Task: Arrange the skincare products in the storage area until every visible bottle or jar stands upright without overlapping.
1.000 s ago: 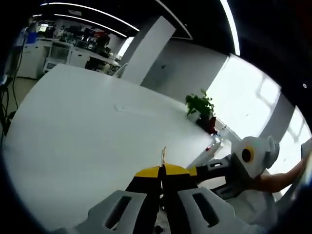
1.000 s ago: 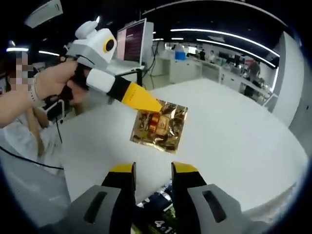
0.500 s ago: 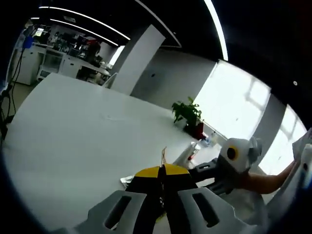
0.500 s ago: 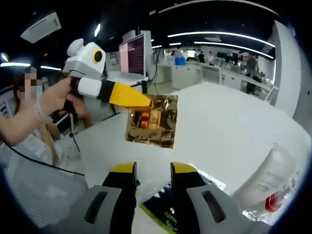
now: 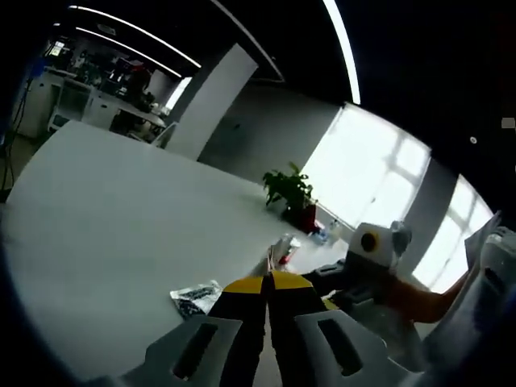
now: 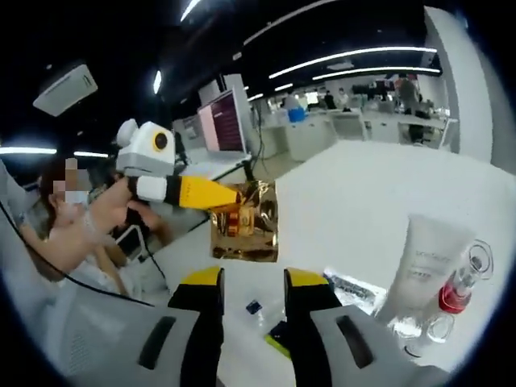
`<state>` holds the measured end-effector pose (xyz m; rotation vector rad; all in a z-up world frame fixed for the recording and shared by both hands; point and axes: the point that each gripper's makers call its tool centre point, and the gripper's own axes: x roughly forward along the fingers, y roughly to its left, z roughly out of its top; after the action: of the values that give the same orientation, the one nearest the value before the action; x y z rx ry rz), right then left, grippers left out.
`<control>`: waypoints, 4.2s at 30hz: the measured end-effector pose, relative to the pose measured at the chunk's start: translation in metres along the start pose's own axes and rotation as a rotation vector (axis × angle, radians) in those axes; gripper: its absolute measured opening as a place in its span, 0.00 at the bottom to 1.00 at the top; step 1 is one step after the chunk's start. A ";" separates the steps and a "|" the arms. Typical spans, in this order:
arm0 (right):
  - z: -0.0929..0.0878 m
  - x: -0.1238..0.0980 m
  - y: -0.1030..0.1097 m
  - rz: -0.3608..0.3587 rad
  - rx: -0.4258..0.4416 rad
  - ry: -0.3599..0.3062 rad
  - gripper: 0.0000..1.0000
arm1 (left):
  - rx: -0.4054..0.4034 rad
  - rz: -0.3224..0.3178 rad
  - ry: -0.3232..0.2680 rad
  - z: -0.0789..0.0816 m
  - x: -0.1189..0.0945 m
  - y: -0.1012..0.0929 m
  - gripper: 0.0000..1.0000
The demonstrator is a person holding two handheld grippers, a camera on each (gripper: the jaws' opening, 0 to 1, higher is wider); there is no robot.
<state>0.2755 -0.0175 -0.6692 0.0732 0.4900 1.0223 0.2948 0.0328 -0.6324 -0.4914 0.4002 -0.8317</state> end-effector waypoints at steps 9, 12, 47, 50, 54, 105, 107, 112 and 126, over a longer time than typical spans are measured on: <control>0.023 -0.016 0.003 0.064 0.116 -0.137 0.23 | -0.028 -0.084 -0.027 0.003 0.004 -0.024 0.00; 0.024 -0.018 0.006 0.079 0.145 -0.152 0.20 | -0.030 -0.095 -0.035 0.004 0.005 -0.028 0.00; 0.039 -0.036 0.024 0.227 0.338 -0.276 0.01 | 0.083 -0.124 -0.043 -0.003 0.007 -0.039 0.00; 0.037 -0.035 0.025 0.225 0.304 -0.255 0.01 | 0.109 -0.127 -0.030 -0.005 0.006 -0.039 0.00; 0.037 -0.036 0.022 0.219 0.258 -0.238 0.01 | 0.153 -0.125 -0.010 -0.007 0.006 -0.038 0.03; 0.011 -0.028 0.022 0.198 0.012 0.013 0.01 | 0.272 -0.152 0.135 -0.028 0.014 -0.044 0.00; 0.012 -0.027 0.021 0.199 0.019 0.008 0.01 | 0.300 -0.149 0.123 -0.026 0.012 -0.045 0.00; 0.016 -0.025 0.022 0.204 0.017 -0.012 0.02 | 0.283 -0.137 0.107 -0.021 0.009 -0.043 0.00; 0.010 -0.016 0.025 0.217 0.004 0.003 0.10 | 0.168 -0.179 -0.022 0.003 -0.002 -0.048 0.00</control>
<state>0.2527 -0.0158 -0.6473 0.1302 0.4939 1.2338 0.2664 0.0081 -0.6029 -0.3836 0.2657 -1.0223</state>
